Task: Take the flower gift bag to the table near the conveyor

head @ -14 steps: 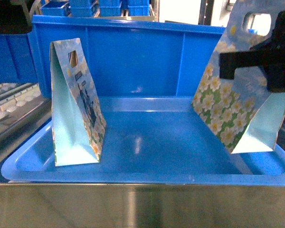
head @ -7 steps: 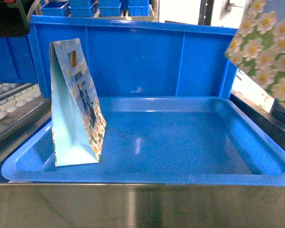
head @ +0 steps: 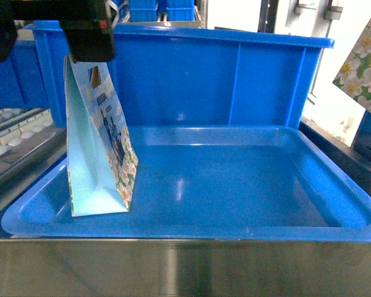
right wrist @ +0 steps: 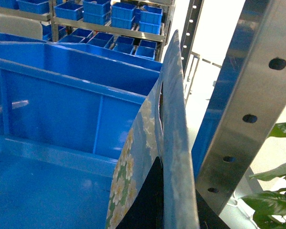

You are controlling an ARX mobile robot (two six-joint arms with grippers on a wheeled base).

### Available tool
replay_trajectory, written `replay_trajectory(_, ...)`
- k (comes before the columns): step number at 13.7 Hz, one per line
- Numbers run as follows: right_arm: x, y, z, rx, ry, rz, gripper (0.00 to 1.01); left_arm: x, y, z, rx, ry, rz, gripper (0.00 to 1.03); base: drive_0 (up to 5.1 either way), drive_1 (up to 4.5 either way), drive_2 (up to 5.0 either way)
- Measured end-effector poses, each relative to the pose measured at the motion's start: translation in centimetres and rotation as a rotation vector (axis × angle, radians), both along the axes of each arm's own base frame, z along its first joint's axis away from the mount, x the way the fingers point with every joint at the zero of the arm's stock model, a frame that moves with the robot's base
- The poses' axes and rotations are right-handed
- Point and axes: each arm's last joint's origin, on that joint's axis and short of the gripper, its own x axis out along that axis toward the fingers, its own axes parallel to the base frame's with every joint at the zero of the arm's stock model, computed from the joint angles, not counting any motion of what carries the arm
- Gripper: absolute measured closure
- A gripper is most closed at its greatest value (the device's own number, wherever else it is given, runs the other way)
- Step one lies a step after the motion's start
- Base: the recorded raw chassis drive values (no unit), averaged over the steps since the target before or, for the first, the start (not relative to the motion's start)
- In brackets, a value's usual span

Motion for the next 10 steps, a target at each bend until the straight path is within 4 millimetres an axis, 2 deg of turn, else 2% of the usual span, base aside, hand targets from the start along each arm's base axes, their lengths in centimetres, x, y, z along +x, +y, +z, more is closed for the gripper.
replay_trajectory(4,1.0,0.4,1.4,0.007,-0.054,0.013,0.99,1.0,-2.4,-0.7,0.04,0.031,0.003,0.05,0.0,0.0,0.0)
replay_trajectory(10,1.4,0.6,1.5,0.006,-0.052,0.023,0.99,0.8,-2.9,-1.9,0.088,0.065,0.097,0.05,0.0,0.0,0.0)
